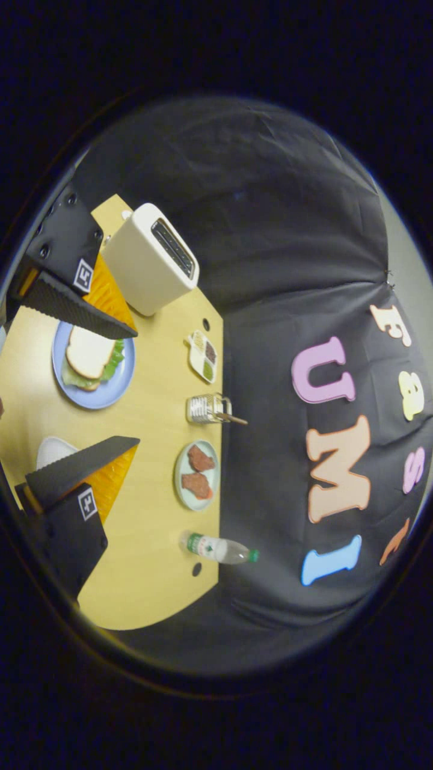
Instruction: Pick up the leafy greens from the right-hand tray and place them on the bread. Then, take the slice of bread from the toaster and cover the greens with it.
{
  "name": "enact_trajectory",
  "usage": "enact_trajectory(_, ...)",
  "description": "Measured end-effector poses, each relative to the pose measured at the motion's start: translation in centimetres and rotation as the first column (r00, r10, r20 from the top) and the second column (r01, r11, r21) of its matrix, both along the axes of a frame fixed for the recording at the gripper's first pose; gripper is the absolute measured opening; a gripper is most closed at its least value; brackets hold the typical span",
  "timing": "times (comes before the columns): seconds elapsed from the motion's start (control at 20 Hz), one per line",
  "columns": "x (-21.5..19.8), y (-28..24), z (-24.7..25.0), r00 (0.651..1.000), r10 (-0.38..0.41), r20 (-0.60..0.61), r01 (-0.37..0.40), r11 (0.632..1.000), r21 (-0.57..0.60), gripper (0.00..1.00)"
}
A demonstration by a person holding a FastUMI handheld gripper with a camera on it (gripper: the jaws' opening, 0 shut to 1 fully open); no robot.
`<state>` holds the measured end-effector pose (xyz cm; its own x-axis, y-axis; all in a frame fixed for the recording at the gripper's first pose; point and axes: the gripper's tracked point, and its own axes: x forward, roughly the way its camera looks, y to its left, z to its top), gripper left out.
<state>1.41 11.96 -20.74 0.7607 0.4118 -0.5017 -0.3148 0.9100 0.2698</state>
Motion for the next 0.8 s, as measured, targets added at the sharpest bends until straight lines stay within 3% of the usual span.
enact_trajectory(0.2, 0.7, -4.5, 4.8, 0.980, -0.119, 0.159, 0.119, 0.993, 0.006, 1.00)
enact_trajectory(0.4, -0.4, -9.2, 9.1, 0.926, -0.227, 0.300, 0.244, 0.970, -0.020, 1.00)
enact_trajectory(0.8, -5.1, -13.0, 13.1, 0.865, -0.301, 0.403, 0.352, 0.934, -0.059, 1.00)
